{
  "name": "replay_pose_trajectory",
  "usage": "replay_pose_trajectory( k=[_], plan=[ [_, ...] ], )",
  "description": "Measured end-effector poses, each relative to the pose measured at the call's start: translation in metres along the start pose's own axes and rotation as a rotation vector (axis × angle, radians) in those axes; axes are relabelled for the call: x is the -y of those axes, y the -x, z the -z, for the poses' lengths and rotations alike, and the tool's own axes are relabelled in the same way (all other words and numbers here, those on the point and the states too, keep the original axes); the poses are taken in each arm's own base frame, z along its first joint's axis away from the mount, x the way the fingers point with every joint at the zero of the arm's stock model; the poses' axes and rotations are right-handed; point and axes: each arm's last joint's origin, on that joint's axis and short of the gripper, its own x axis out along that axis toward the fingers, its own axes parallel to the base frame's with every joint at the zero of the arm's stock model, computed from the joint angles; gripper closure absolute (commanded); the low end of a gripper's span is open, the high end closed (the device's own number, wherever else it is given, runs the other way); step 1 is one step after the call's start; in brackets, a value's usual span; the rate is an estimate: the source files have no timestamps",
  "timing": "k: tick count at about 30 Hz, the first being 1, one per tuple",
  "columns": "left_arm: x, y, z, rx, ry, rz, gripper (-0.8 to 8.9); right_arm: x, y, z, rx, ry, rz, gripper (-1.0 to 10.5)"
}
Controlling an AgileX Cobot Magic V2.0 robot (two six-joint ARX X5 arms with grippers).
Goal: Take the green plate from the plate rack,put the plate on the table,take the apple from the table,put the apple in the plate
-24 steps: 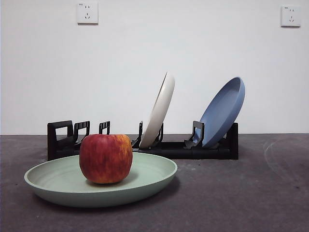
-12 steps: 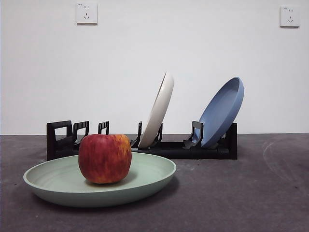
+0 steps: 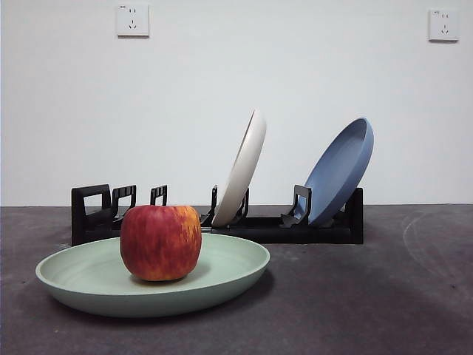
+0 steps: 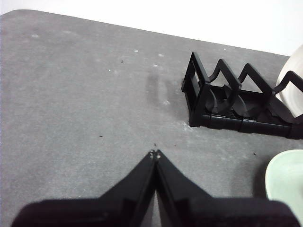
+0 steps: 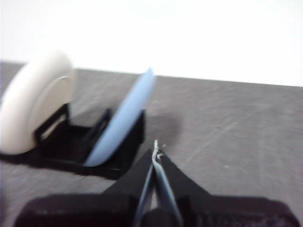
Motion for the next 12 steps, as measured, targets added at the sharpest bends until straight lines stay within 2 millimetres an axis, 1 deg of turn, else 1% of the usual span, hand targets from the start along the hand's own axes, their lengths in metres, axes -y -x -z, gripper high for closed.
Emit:
replay_pose_trajectory(
  k=[2, 5, 9, 12],
  plan=[
    [0.000, 0.000, 0.000, 0.000, 0.000, 0.000, 8.17, 0.003, 0.008, 0.020, 0.008, -0.019, 0.036, 9.5],
    [0.000, 0.000, 0.000, 0.000, 0.000, 0.000, 8.17, 0.005, 0.016, 0.042, 0.005, -0.034, 0.074, 9.5],
    [0.000, 0.000, 0.000, 0.000, 0.000, 0.000, 8.17, 0.006, 0.024, 0.051, 0.051, -0.033, 0.112, 9.5],
    [0.000, 0.000, 0.000, 0.000, 0.000, 0.000, 8.17, 0.006, 0.029, 0.055, 0.048, -0.034, 0.144, 9.5]
  ],
)
